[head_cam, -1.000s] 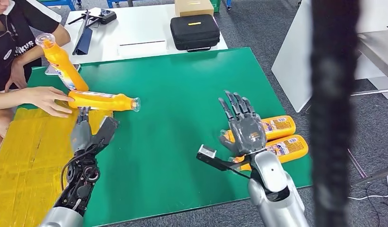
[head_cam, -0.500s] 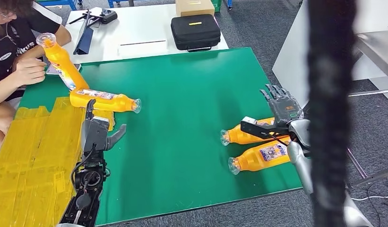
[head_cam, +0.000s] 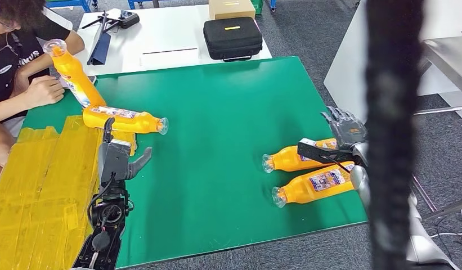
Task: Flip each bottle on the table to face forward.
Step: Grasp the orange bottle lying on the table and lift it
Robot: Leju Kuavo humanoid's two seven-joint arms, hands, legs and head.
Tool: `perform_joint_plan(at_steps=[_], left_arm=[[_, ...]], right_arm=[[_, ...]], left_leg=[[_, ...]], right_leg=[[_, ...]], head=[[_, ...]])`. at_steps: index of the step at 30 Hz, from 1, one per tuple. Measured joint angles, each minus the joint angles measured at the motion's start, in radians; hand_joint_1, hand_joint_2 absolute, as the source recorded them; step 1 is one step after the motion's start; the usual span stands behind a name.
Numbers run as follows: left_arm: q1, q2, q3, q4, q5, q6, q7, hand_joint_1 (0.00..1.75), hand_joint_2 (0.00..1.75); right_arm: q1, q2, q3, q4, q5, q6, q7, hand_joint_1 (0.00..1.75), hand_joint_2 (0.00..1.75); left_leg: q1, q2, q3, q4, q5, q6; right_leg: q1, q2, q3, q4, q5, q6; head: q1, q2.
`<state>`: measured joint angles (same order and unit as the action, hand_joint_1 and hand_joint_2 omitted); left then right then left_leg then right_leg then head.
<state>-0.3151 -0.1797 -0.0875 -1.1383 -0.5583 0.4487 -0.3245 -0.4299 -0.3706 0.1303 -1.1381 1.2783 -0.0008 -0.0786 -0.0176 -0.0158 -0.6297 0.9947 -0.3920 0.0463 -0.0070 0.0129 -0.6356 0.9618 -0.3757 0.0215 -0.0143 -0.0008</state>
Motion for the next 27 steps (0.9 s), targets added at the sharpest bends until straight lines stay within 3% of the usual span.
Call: perform_joint_plan(at_steps=[16,27], left_arm=[[-0.017,0.000,-0.020,0.034,-0.038,0.036,0.036,0.00,1.75],[-0.021,-0.001,-0.027,0.044,-0.053,0.074,0.023,0.00,1.75]], right_arm=[[-0.020,0.000,-0.002,0.123,-0.017,0.012,-0.020,0.00,1.75],[-0.071,0.050,-0.001,0.264,0.004,-0.165,-0.042,0.00,1.75]], left_leg=[[0.000,0.000,0.000,0.000,0.000,0.000],[0.000,0.000,0.000,0.000,0.000,0.000]], right_leg=[[0.000,0.000,0.000,0.000,0.000,0.000],[0.000,0.000,0.000,0.000,0.000,0.000]], head=[[0.000,0.000],[0.000,0.000]])
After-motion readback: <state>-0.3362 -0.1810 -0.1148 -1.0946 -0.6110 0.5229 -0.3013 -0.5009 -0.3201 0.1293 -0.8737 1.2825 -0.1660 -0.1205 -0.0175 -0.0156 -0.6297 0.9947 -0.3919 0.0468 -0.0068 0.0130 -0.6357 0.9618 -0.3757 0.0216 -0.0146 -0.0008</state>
